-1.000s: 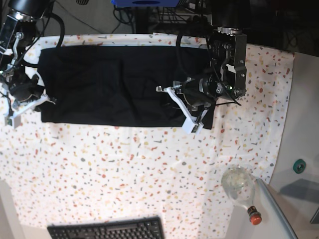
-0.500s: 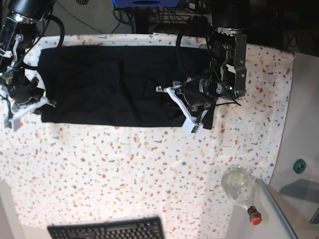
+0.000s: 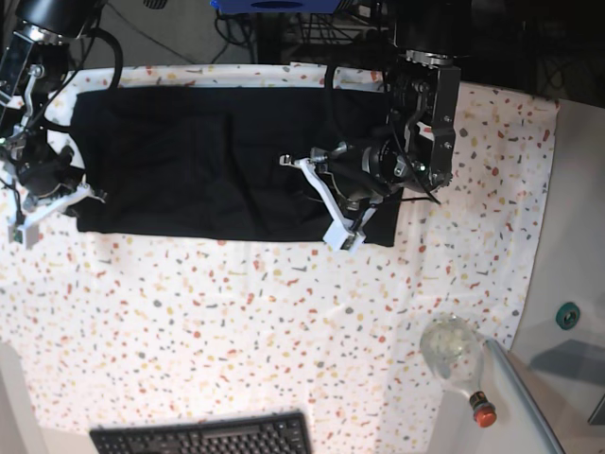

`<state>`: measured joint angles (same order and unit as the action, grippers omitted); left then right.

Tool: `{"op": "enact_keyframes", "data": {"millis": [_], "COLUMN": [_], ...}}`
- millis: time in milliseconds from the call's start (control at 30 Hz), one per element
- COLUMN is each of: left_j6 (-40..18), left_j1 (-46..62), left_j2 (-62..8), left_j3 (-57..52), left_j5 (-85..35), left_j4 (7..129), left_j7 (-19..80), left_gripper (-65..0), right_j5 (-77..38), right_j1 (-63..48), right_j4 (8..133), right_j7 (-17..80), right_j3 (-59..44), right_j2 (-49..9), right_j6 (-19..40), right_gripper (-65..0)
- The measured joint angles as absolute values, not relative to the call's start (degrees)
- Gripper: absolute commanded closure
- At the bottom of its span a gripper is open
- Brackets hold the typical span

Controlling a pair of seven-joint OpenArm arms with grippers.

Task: Layout the t-shirt on the table in an organized manner, then fold the t-shirt properly
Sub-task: 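Fold the strip end with the left gripper toward the right gripper, then fold the other strip end with the right gripper toward the middle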

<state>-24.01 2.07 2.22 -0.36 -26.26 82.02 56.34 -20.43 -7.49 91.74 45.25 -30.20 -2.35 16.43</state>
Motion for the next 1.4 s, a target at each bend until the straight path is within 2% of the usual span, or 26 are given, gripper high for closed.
{"op": "enact_keyframes", "data": {"millis": [100, 167, 367, 567, 800, 933, 1067, 1200, 1300, 1367, 1400], "left_j6": [-24.0, -24.0, -24.0, -24.0, -23.9, -24.1, -24.4, -24.0, -24.0, -24.1, -24.3], "left_j1": [2.1, 2.1, 1.9, -1.1, -7.1, -7.1, -6.1, -1.2, 5.2, 9.3, 11.1], "left_j2": [2.2, 2.5, 2.6, 6.2, 8.2, 8.2, 2.1, -7.6, -13.5, -15.5, -15.9], "left_j3": [0.4, 0.2, 0.0, 0.5, 2.7, 4.8, 1.7, -12.2, -21.8, -27.7, -31.0], "left_j5": [-26.4, -26.4, -26.4, -26.5, -26.8, -32.7, -39.4, -46.0, -47.2, -47.0, -47.4], "left_j4": [82.0, 82.0, 82.0, 81.1, 71.8, 72.6, 80.3, 85.6, 85.1, 85.1, 85.3], "left_j7": [56.3, 56.3, 56.4, 56.4, 55.9, 56.3, 56.4, 55.6, 56.1, 56.0, 56.3], "left_gripper": [-32.9, -36.9, -37.2, -37.2, -36.9, -36.7, -36.5, -36.4, -36.0, -29.6, -22.9], "right_j5": [-20.4, -20.4, -20.4, -20.4, -20.4, -20.4, -20.4, -20.4, -20.4, -20.6, -20.3], "right_j1": [-7.5, -7.5, -7.5, -7.5, -7.7, -7.7, -7.8, -7.8, -7.8, -7.7, -7.7], "right_j4": [91.7, 91.7, 91.7, 91.7, 91.7, 91.7, 91.8, 91.9, 91.9, 91.9, 91.9], "right_j7": [45.3, 45.3, 45.3, 45.3, 45.3, 45.3, 45.3, 45.5, 45.5, 45.5, 45.3], "right_j3": [-30.1, -30.1, -30.1, -30.1, -30.1, -30.1, -30.2, -30.0, -30.0, -29.9, -28.9], "right_j2": [-2.3, -2.3, -2.3, -2.3, -2.4, -2.3, -2.7, -2.5, -2.5, -2.3, -2.4], "right_j6": [16.4, 16.4, 16.4, 16.4, 16.4, 16.4, 16.4, 16.4, 16.4, 16.4, 16.4], "right_gripper": [0.0, 0.0, 0.0, 0.0, 0.0, 0.0, 0.0, 0.0, 0.0, 0.0, 0.0]}}
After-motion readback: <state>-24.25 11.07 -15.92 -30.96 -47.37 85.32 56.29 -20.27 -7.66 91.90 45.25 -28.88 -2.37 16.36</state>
